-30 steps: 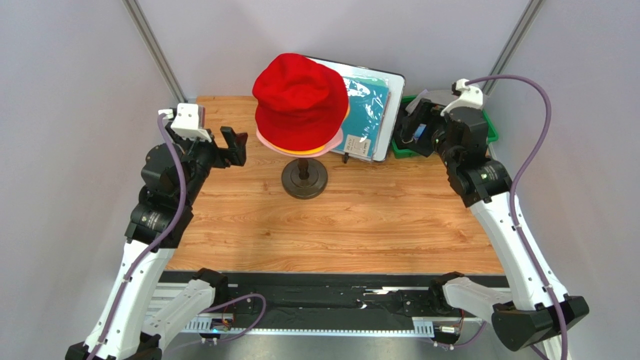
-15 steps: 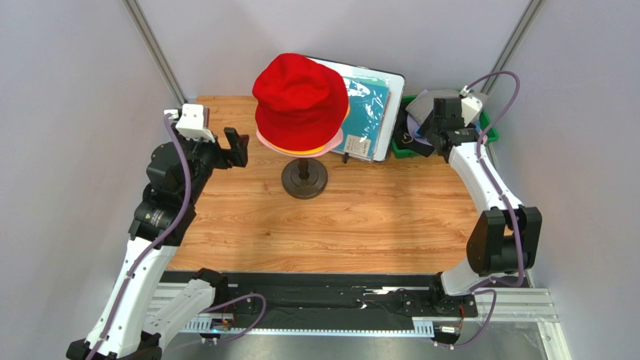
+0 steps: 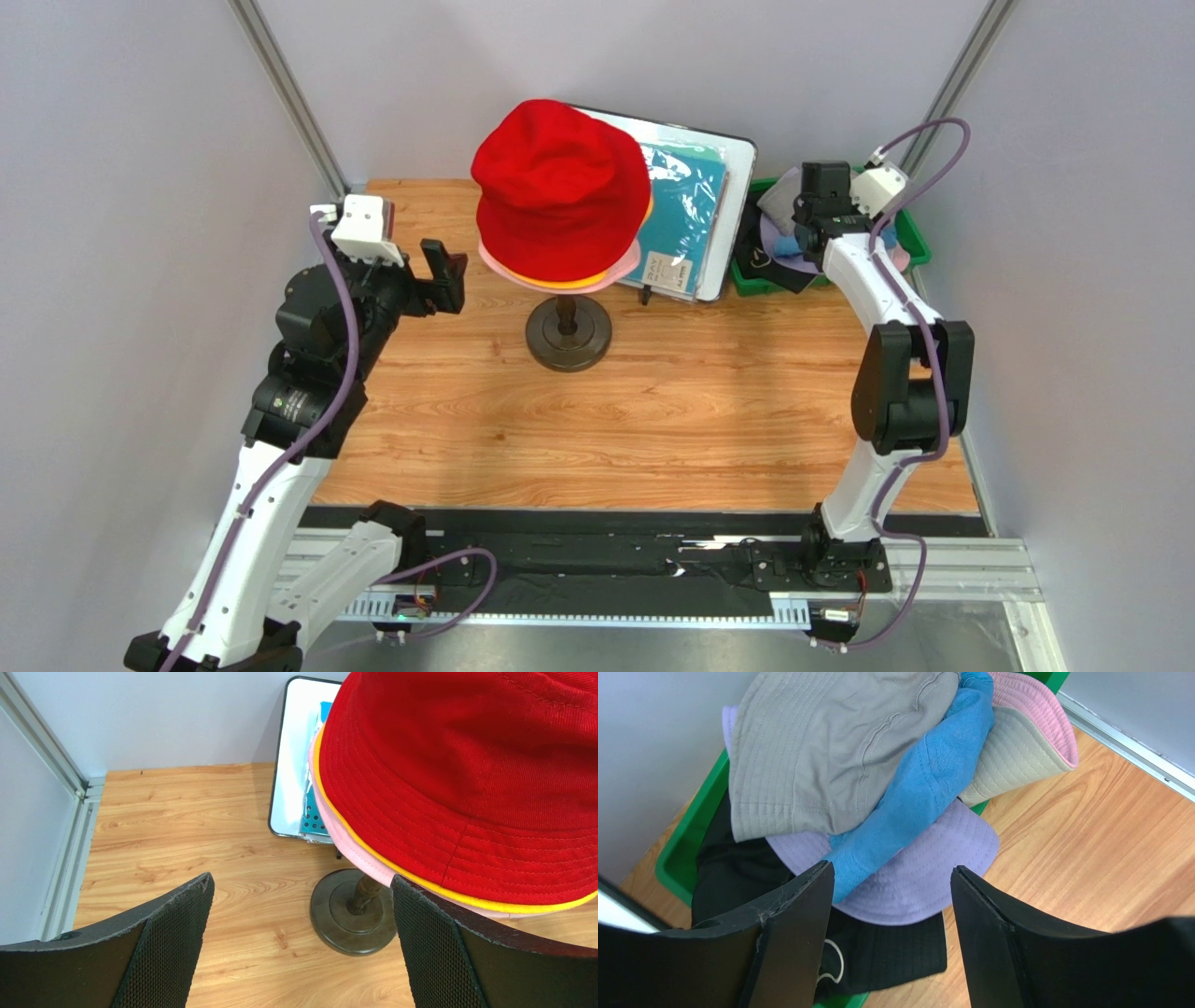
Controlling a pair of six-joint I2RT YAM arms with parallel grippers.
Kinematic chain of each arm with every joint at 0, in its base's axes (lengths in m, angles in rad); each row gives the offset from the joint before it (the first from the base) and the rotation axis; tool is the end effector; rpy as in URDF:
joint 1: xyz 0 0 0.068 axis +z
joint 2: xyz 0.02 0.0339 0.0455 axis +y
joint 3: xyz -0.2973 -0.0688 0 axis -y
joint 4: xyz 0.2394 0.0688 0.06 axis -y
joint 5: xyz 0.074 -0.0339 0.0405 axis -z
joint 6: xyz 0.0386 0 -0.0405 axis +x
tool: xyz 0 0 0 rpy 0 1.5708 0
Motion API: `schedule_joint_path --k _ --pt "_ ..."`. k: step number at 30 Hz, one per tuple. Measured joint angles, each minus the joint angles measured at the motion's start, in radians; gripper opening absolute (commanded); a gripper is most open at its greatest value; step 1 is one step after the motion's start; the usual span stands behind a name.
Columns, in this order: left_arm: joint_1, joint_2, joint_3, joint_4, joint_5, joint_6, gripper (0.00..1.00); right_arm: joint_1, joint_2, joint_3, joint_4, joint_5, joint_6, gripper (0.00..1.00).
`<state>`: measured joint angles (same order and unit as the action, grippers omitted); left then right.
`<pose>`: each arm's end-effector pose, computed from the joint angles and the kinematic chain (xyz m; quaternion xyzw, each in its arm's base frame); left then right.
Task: Stack the hats
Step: Pick up the hat from the bin.
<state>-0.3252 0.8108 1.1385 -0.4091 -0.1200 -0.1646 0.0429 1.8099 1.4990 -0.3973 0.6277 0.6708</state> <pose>0.1289 -0.0386 0.4537 0.0184 0.7349 -0.1213 0.6670 0.4172 -0.0048 0.3178 0.3896 0.7820 -0.1239 0.4705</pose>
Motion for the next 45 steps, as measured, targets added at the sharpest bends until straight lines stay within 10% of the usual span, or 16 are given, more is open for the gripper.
schedule_joint_path --k 19,29,45 --pt "0.000 0.000 -0.001 -0.001 0.010 0.015 0.99 -0.084 0.204 0.149 0.000 0.017 0.019 0.50" --pt "0.000 0.000 -0.001 -0.002 0.010 0.015 0.99 -0.086 0.262 0.227 -0.014 -0.017 -0.010 0.00" --pt "0.000 0.000 -0.001 -0.002 0.010 0.016 1.00 -0.092 0.044 0.216 -0.001 -0.100 -0.036 0.00"
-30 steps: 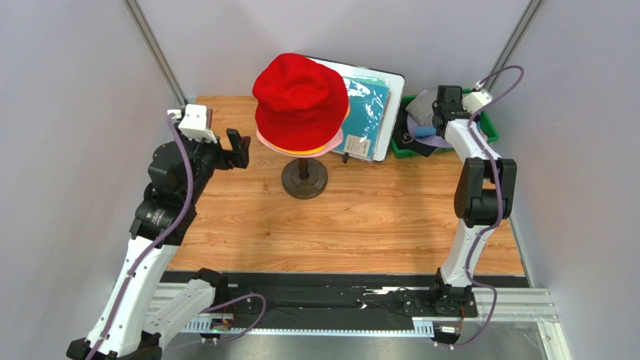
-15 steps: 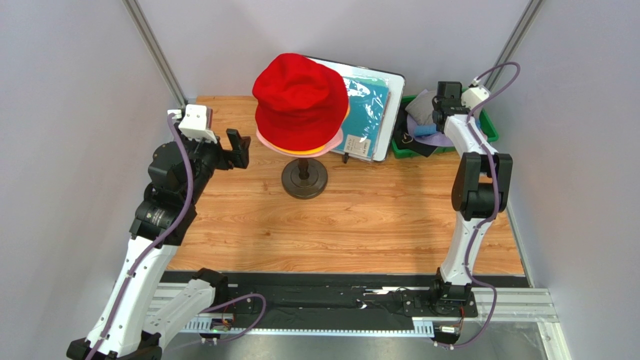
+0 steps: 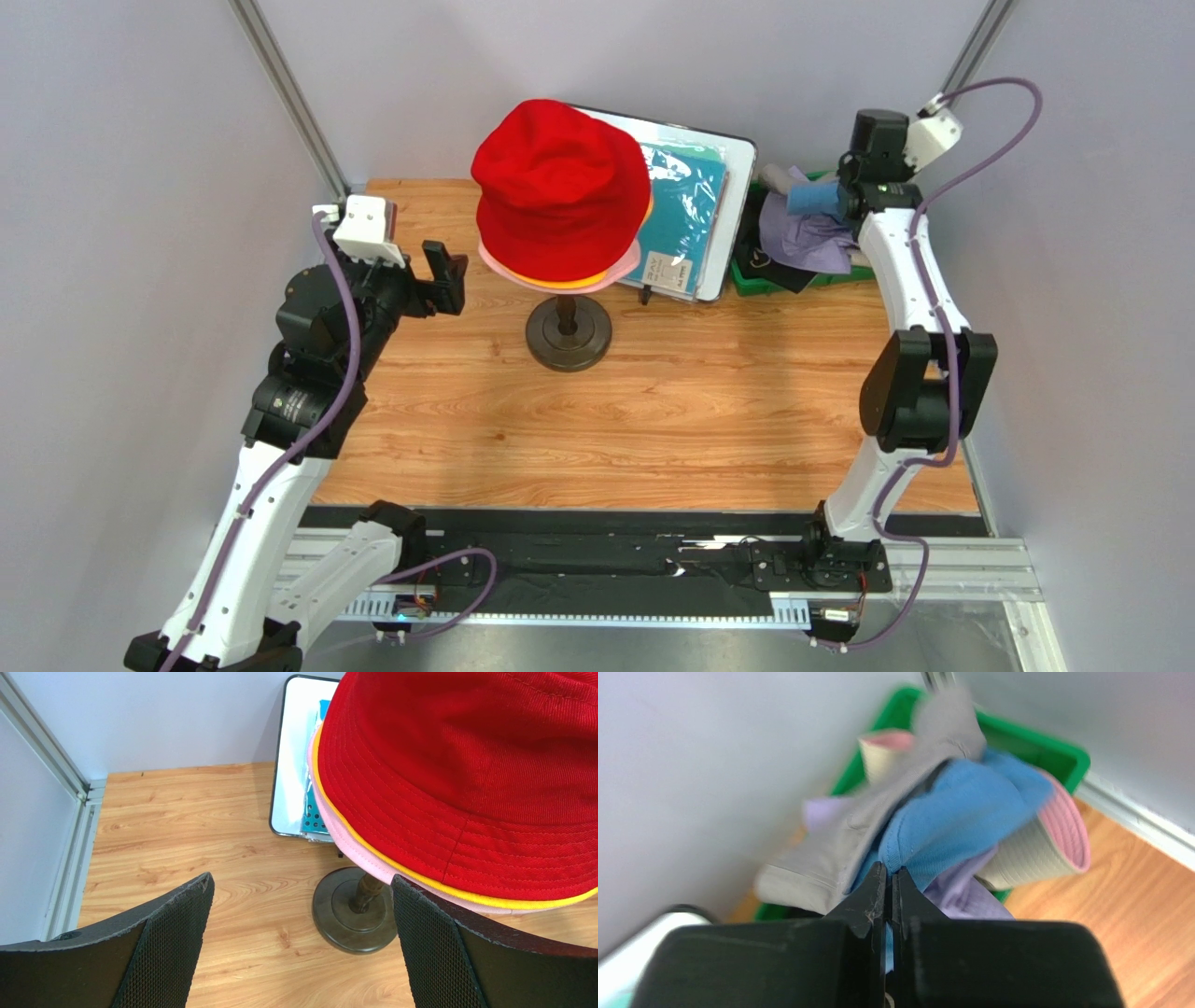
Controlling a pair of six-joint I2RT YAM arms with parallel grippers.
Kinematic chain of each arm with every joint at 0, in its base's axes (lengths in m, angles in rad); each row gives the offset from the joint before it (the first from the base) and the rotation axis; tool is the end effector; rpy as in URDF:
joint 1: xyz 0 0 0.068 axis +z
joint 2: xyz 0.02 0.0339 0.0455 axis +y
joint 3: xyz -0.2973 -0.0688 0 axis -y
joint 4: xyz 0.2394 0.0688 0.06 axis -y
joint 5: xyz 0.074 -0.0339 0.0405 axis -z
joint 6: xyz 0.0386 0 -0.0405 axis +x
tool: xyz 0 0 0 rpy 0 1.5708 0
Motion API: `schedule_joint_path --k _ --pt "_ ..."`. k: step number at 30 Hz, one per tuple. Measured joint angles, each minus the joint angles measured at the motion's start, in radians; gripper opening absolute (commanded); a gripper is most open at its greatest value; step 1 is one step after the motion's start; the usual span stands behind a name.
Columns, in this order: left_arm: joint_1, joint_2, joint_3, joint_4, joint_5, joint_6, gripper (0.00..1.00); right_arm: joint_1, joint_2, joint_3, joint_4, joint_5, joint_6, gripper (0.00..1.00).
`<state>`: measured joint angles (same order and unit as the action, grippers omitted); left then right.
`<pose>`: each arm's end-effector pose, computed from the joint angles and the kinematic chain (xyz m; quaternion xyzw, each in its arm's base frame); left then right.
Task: Stack the hats
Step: Pick up the hat from the bin.
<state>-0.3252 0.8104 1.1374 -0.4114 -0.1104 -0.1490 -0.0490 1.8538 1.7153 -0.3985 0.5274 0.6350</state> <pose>0.1288 -0.0389 0.4532 0.0275 0.7356 -0.1192 0.6663 0.4392 -0.0410 0.3704 0.4028 0.7475 -0.0791 0.5222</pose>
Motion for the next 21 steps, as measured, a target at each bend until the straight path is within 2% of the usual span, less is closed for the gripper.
schedule_joint_path --k 5,21 --pt "0.000 -0.002 0.000 0.000 -0.001 0.000 0.99 0.000 -0.079 0.100 0.006 -0.003 -0.051 0.00" --pt "0.000 -0.030 -0.009 0.003 0.029 -0.001 0.99 0.002 -0.340 0.058 -0.041 -0.123 -0.145 0.00"
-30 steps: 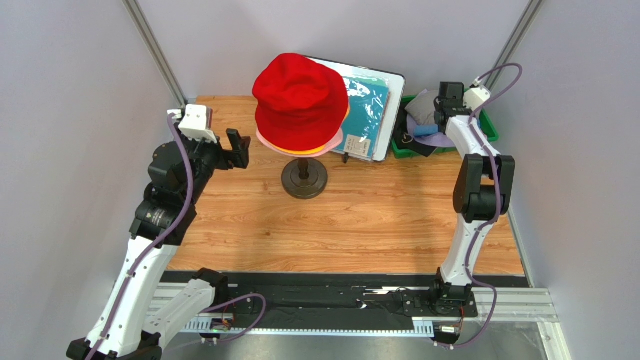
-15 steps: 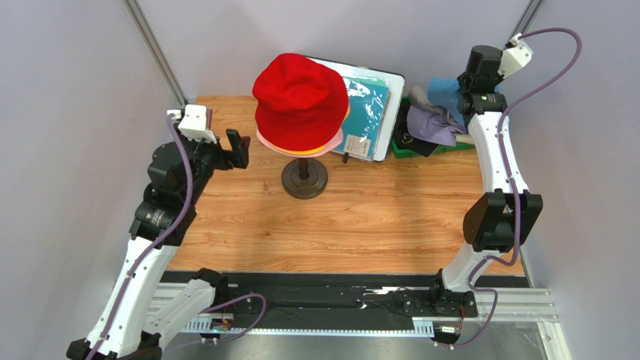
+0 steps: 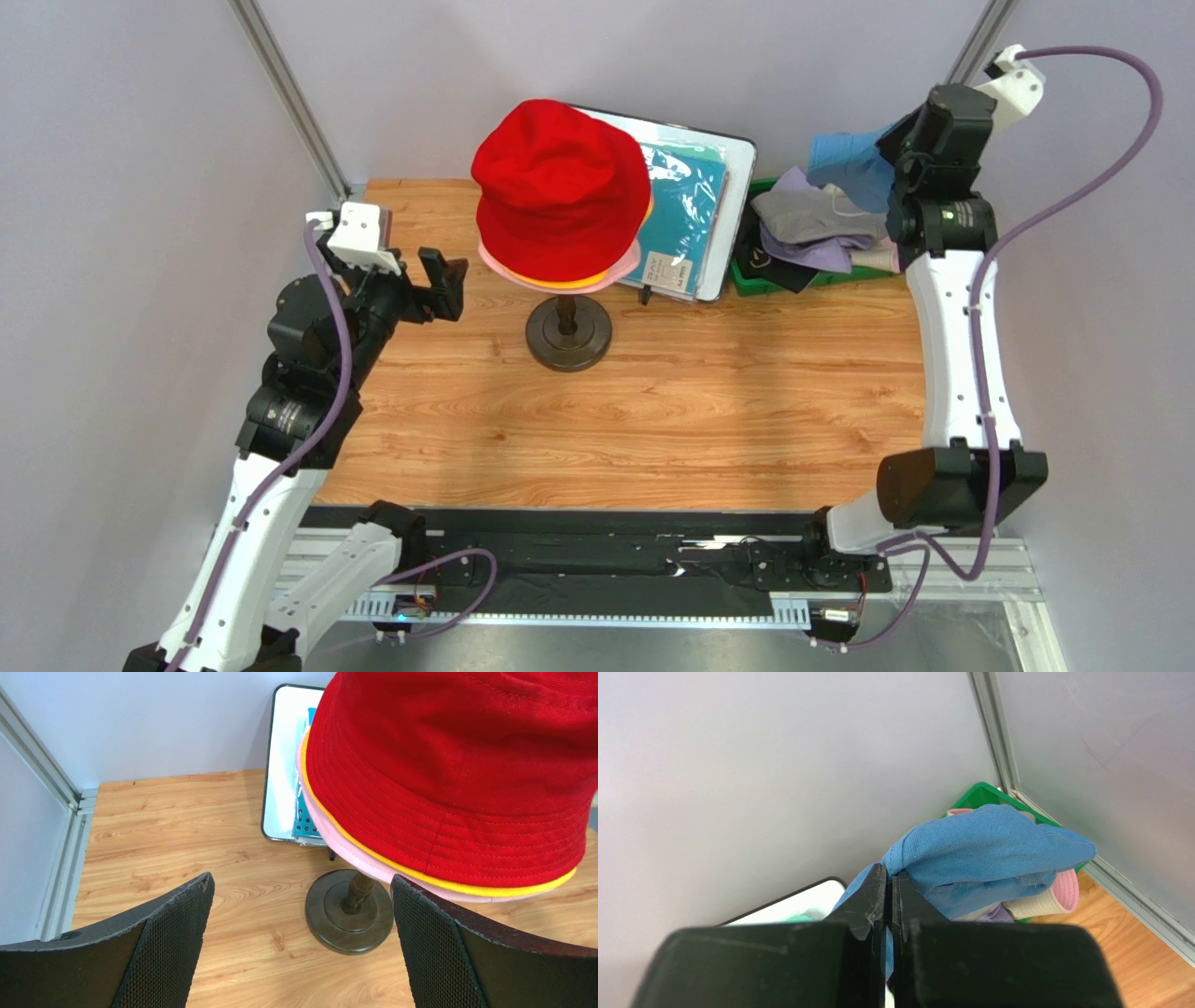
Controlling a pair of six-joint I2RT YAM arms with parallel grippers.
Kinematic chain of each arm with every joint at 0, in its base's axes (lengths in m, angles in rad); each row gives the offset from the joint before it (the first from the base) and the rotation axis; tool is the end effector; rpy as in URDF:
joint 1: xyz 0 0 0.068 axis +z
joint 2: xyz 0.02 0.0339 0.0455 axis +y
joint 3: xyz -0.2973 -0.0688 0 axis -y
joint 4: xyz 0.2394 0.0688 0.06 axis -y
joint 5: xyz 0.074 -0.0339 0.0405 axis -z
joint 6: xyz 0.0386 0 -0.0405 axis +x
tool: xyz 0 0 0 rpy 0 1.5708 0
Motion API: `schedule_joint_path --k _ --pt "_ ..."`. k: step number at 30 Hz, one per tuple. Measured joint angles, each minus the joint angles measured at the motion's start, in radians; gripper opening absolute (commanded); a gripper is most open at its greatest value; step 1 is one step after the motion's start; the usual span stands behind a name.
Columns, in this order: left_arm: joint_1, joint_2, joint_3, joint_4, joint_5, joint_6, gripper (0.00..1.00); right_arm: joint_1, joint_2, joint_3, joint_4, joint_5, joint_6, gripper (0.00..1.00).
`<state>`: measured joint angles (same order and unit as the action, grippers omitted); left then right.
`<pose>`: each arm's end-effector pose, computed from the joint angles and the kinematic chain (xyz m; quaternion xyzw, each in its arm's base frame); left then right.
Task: Stack the hats
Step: Pick up the hat from the bin, then stack the hat on the hat.
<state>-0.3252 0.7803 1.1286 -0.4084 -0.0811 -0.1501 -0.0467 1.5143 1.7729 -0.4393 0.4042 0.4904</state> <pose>0.1199 -0.0371 0.4540 0.0359 0.7271 -0.1326 0.6727 0.3260 -0.0304 0.5099 0.3236 0.6913 -0.0123 0.6459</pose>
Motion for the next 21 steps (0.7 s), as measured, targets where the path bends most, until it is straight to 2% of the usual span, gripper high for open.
schedule_joint_path --k 6,12,17,21 --pt "0.000 -0.036 -0.013 0.009 0.039 0.000 0.95 0.005 -0.161 0.000 -0.038 -0.173 -0.045 0.00" --pt "-0.016 -0.045 -0.023 0.059 0.243 0.006 0.92 0.010 -0.256 0.031 -0.136 -0.542 -0.053 0.00" --pt "-0.114 -0.022 -0.022 0.069 0.377 0.038 0.92 0.013 -0.322 0.020 -0.212 -0.869 -0.037 0.00" --pt "-0.249 0.021 0.023 0.057 0.417 0.066 0.92 0.014 -0.439 -0.077 -0.180 -1.098 0.057 0.00"
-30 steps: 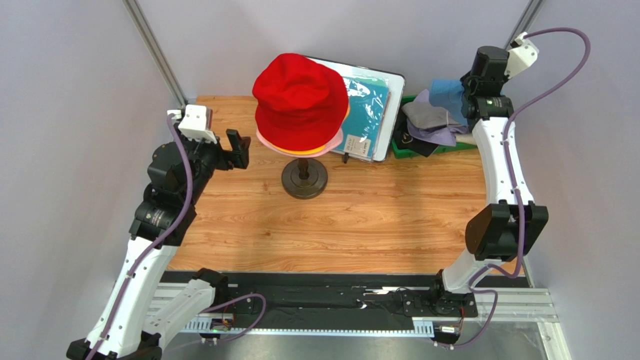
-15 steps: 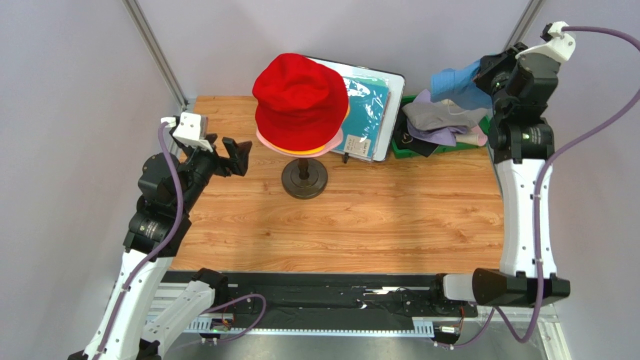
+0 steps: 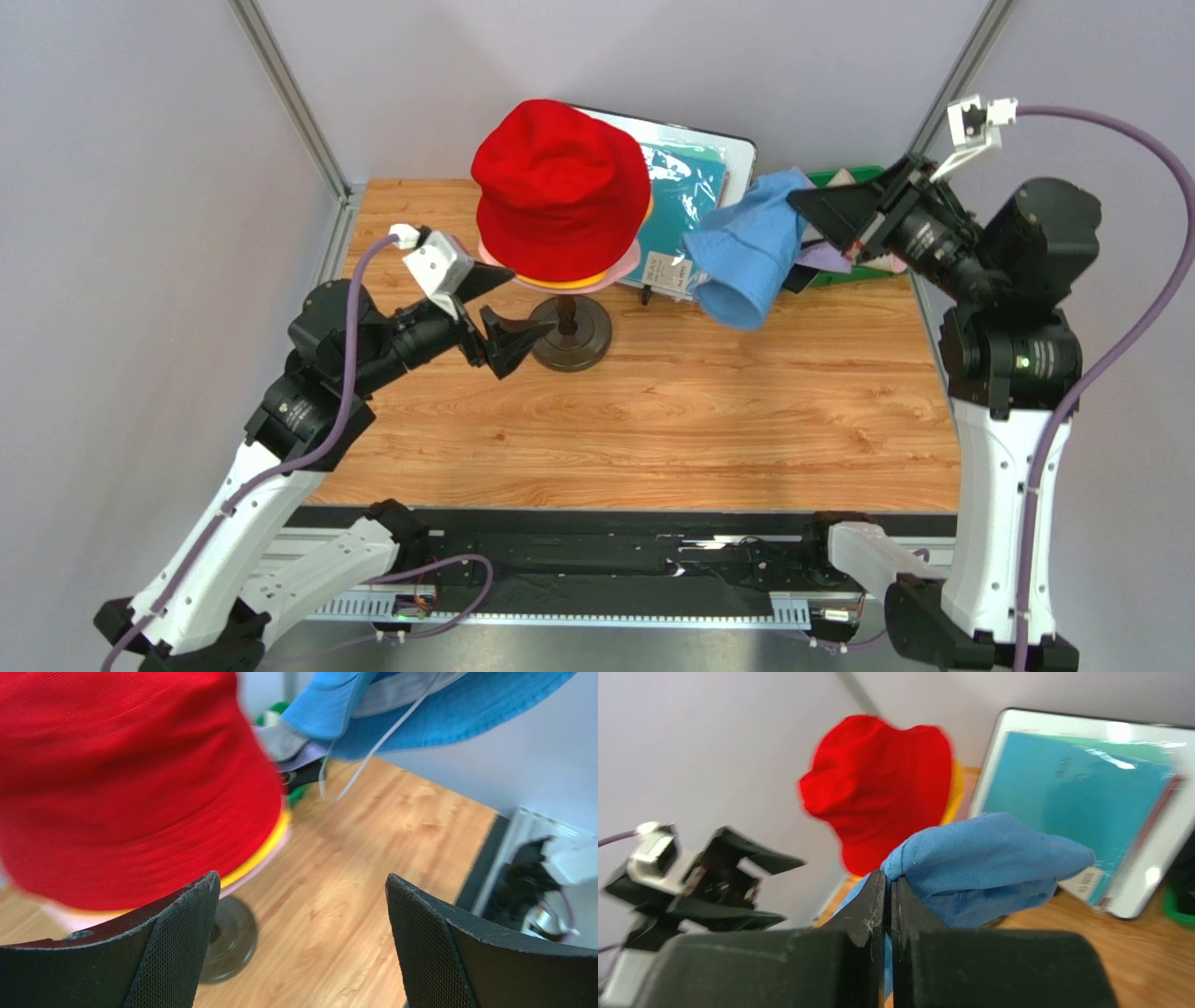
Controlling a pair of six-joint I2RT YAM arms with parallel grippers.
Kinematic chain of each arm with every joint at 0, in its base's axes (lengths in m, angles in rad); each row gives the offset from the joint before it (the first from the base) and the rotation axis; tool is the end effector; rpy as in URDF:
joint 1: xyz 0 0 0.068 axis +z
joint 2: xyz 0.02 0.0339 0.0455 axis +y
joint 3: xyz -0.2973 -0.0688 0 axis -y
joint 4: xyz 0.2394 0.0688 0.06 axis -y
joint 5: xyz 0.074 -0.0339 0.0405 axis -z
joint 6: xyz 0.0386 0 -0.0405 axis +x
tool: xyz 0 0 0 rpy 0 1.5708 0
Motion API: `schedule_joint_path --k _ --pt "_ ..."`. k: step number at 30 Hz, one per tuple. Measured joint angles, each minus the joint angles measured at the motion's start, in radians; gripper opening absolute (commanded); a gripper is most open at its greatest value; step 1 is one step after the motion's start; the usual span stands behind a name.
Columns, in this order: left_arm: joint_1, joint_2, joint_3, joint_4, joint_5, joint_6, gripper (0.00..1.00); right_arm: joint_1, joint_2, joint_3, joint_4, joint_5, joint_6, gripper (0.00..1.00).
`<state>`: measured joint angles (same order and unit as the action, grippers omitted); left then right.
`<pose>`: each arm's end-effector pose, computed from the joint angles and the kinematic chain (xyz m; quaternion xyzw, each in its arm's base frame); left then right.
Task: Stack the hats
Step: Stack the hat on the hat.
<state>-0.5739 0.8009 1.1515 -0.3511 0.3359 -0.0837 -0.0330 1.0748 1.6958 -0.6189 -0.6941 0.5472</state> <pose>0.1004 -0.0800 0.4655 0.2839 0.6478 -0.3370 0.6215 0.1427 0.0200 0.5633 -0.0407 0.7054 0.4016 0.5827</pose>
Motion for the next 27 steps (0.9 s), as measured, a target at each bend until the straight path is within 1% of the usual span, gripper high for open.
schedule_joint_path --k 3,5,7,9,12,15,18,24,27 --pt "-0.131 0.018 0.033 -0.006 -0.019 0.031 0.92 0.000 -0.084 -0.060 0.051 -0.124 0.092 0.00" --pt "-0.228 0.041 0.069 -0.015 -0.053 0.057 0.93 0.000 -0.111 -0.075 0.086 -0.175 0.140 0.00" --pt "-0.307 0.075 0.116 -0.025 -0.088 0.092 0.93 0.000 -0.140 -0.096 0.140 -0.229 0.202 0.00" --pt "-0.408 0.131 0.186 -0.033 -0.146 0.140 0.93 0.000 -0.157 -0.115 0.191 -0.273 0.258 0.00" --pt "-0.495 0.215 0.268 -0.033 -0.200 0.198 0.94 0.000 -0.162 -0.137 0.246 -0.318 0.325 0.00" --pt "-0.542 0.294 0.317 -0.034 -0.223 0.234 0.94 0.000 -0.159 -0.156 0.296 -0.354 0.391 0.00" --pt "-0.565 0.350 0.335 -0.034 -0.242 0.261 0.94 0.000 -0.158 -0.177 0.352 -0.381 0.452 0.00" --pt "-0.572 0.415 0.373 -0.020 -0.267 0.293 0.95 0.005 -0.148 -0.180 0.432 -0.415 0.539 0.00" --pt "-0.572 0.424 0.380 0.012 -0.285 0.301 0.91 0.013 -0.148 -0.183 0.459 -0.425 0.563 0.00"
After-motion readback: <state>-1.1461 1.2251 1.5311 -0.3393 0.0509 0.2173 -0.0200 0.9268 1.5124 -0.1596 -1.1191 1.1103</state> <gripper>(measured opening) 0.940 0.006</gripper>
